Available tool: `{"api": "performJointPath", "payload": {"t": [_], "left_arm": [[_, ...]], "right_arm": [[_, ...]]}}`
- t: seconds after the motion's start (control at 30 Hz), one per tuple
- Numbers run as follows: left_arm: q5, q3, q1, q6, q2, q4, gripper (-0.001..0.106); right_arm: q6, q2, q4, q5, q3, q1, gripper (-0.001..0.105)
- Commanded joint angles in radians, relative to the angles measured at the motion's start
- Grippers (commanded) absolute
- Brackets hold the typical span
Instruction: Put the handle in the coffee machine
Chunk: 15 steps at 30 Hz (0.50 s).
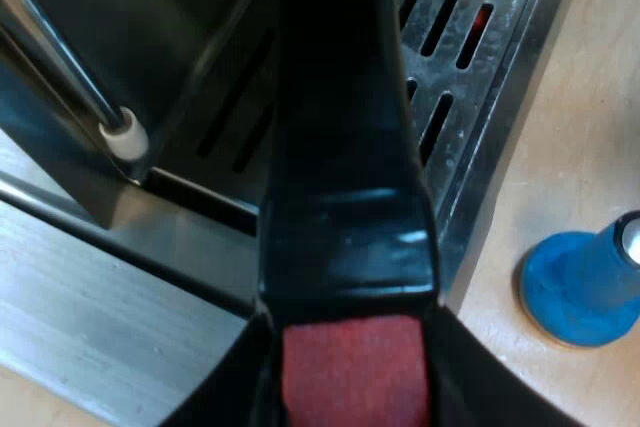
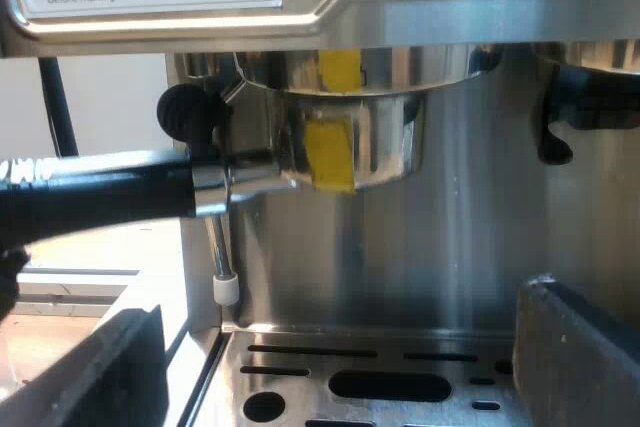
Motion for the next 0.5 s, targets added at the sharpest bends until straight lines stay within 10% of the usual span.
{"api": "performJointPath", "payload": {"t": [0.03, 0.5], "left_arm": [[0.062, -0.017, -0.005, 0.015, -0.011, 0.007, 0.000], [0.068, -0.034, -0.005, 0.022, -0.036, 0.010, 0.000]], "right_arm": [[-0.016, -0.007, -0.007, -0.002, -0.002, 0.001, 0.072], [-0.016, -0.007, -0.007, -0.002, -0.002, 0.001, 0.072]]}}
